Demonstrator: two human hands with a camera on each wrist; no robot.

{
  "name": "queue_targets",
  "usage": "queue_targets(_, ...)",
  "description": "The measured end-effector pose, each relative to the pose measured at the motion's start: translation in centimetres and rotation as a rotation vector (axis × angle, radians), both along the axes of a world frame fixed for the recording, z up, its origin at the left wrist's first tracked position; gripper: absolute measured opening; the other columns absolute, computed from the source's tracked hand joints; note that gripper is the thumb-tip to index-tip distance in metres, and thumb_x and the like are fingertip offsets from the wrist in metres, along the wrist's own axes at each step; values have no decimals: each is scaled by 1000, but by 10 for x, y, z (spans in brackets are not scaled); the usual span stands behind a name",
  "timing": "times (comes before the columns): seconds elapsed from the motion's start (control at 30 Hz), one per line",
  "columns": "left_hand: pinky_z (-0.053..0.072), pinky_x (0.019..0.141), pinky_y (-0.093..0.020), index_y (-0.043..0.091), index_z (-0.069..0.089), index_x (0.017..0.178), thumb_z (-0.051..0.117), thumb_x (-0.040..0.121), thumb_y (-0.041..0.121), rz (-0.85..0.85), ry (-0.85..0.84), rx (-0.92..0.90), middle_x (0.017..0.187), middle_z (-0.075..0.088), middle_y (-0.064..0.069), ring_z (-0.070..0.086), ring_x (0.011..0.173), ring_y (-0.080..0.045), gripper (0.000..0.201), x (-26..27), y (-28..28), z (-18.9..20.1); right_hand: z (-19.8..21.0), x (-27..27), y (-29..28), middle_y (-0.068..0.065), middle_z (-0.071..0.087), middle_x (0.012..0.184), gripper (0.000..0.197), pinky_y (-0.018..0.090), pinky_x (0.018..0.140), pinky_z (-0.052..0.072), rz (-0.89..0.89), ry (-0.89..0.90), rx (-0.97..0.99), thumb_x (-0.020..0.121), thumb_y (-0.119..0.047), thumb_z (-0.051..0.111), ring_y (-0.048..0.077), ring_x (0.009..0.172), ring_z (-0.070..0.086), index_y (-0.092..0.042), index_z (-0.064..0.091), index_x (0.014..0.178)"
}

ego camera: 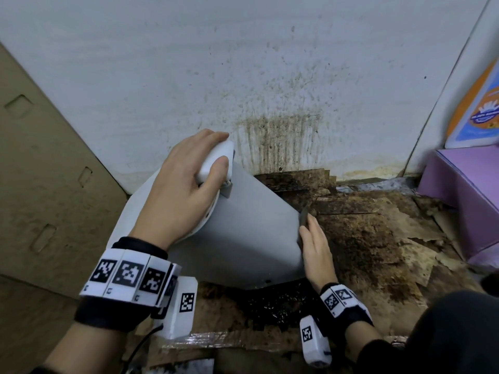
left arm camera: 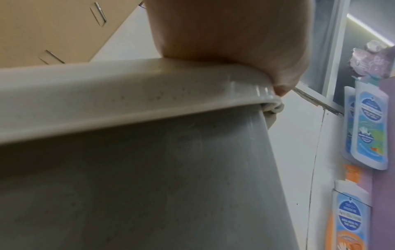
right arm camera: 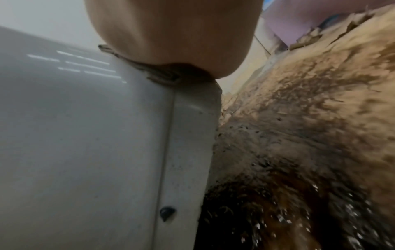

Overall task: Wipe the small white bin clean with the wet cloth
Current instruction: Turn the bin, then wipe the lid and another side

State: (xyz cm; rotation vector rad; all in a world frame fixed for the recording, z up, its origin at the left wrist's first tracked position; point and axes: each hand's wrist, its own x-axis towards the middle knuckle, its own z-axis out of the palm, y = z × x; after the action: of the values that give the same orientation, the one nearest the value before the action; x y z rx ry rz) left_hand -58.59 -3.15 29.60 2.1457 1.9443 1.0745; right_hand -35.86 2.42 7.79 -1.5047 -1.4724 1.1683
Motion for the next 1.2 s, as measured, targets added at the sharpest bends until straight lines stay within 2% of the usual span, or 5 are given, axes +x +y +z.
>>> queue_targets(0.33,32,114,-29,27,50,146,39,105,41,11,24,-4,148,49,10,40,139,-8,45,3,1,0,24,-34,-26,-9,37,165,63,38,128,21,-125,23,218,99,-41,34,5,153,29,-21,40,158)
queue_targets(0.67,31,116,-27,23,50,146,41,105,39,-10,57,15,148,50,8,41,140,-10,45,6,3,-4,119,-88,-31,-8,40,164,50,40,124,33,185,244,497,106,-22,45,4,153,31,-20,43,156)
queue_targets(0.87,27,121,-31,26,44,152,40,105,43,-20,34,1,157,42,11,32,147,-4,50,8,4,-5,127,-80,-31,-9,70,129,39,28,94,54,84,317,375,109,-22,41,7,114,66,-28,55,145)
queue_targets(1.07,20,119,-19,29,24,161,38,106,48,-3,-43,-39,164,29,17,23,149,3,59,18,3,-3,166,-67,-23,0,75,111,35,25,84,55,75,634,207,110,-16,37,15,101,70,-22,68,126)
queue_targets(1.2,22,120,-24,31,24,160,30,108,50,-19,-203,-35,162,31,19,23,149,5,56,32,5,-2,187,-59,-21,1,72,98,34,31,78,51,134,609,272,110,-21,38,11,87,64,-26,68,125)
